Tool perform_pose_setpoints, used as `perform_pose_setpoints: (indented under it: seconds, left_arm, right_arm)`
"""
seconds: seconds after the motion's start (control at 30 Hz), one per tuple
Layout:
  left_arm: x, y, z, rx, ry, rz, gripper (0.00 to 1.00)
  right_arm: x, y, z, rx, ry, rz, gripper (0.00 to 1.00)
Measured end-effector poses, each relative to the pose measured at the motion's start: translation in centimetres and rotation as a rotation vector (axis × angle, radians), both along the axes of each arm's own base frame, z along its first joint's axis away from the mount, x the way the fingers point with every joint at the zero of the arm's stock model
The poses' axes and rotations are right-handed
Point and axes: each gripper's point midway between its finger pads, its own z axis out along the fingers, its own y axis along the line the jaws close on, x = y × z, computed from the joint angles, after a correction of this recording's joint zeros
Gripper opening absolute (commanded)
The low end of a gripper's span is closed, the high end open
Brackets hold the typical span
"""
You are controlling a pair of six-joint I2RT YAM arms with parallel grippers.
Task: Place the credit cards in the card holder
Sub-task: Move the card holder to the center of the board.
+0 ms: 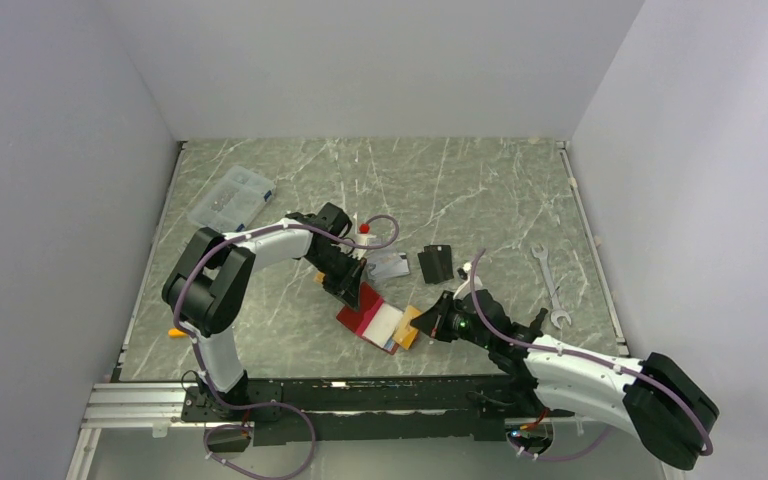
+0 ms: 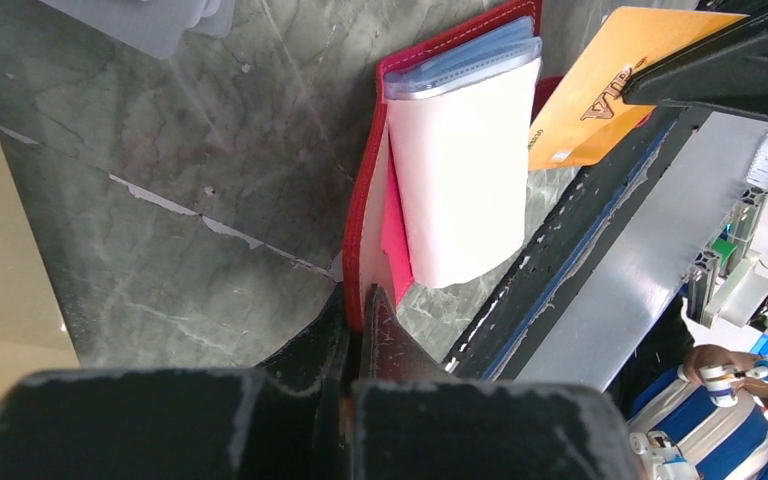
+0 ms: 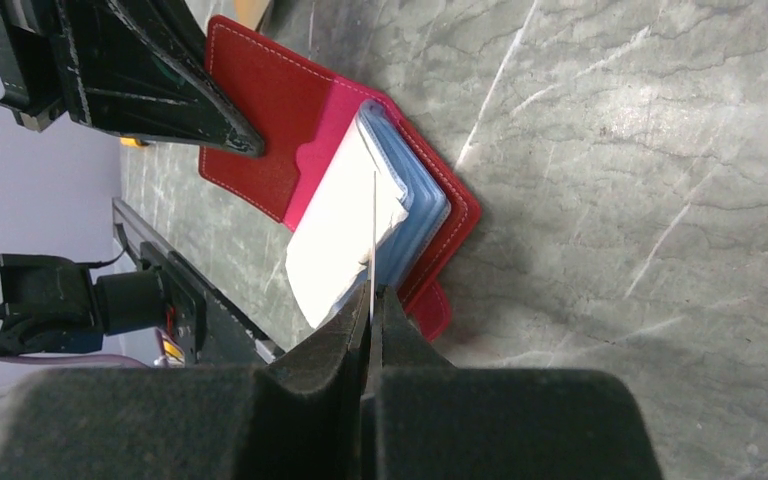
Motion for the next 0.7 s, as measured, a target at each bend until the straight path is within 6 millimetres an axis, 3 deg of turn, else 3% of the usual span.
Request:
perform_pose_setpoints:
  seconds: [0.13,0.2,0.5,0.7]
  left_arm:
    - [-0.1,0.0,0.0,0.001,-0.001,-0.004,0.23]
    - [-0.2,-0.1,0.0,0.001,0.003,-0.007,0.27]
    - [-0.6,-0.6,0.9,-0.056,0.035,-0.011,0.3]
    - [0.4,0.0,1.9,-0.117,0.05,0.026,0.31]
  right_arm:
    - [0.3,0.1,0.3,0.019,-0.013,-0.013,0.0]
    - [0.6,0.2,0.6,0.03,-0.029,-0.023,0.0]
    - [1.5,0.8,1.1,0.04,-0.064,-0.021,0.0]
    - [1.9,1.8,1.9,0.051,-0.092,0.012,0.0]
